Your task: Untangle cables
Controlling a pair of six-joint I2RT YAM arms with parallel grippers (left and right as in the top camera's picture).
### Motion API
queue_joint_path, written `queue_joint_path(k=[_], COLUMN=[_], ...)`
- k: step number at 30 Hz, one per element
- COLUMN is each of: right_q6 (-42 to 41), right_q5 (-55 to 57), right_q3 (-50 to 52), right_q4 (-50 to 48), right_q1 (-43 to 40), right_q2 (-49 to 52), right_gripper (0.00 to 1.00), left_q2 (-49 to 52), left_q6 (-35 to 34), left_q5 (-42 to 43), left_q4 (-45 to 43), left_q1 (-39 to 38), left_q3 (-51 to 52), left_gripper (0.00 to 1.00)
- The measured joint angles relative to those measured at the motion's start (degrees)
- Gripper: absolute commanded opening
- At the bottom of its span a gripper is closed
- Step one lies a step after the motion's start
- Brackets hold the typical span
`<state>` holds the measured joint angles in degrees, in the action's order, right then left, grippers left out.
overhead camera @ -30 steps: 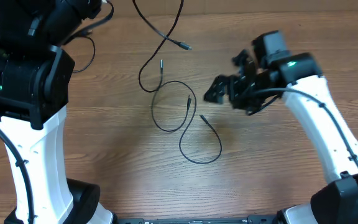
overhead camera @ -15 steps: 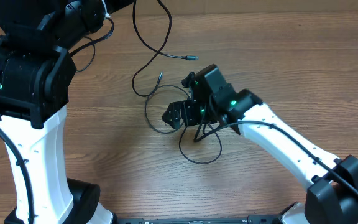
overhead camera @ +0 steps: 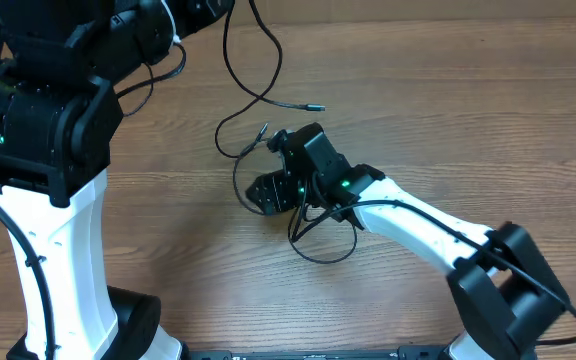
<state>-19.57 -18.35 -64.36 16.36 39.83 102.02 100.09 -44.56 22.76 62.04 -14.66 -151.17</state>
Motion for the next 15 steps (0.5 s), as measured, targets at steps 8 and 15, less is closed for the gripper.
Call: queue_joint_path(k=[8, 15], right_q6=[12.41, 21.88], right_q5=[4.61, 7.02], right_q3=[0.22, 0.22], right_q4=[5.01, 5.95], right_q1=[0.0, 0.02], right_q2=[1.14, 1.14], right_gripper=[0.69, 0.68], left_q2=[0.0, 0.0], left_q6=[1.05, 1.29], left_q5=[0.39, 0.59], left_q4=[3.1, 3.87], left_q1=[0.0, 0.0], left_q3=[0.0, 0.0], left_gripper=[0.04, 0.04])
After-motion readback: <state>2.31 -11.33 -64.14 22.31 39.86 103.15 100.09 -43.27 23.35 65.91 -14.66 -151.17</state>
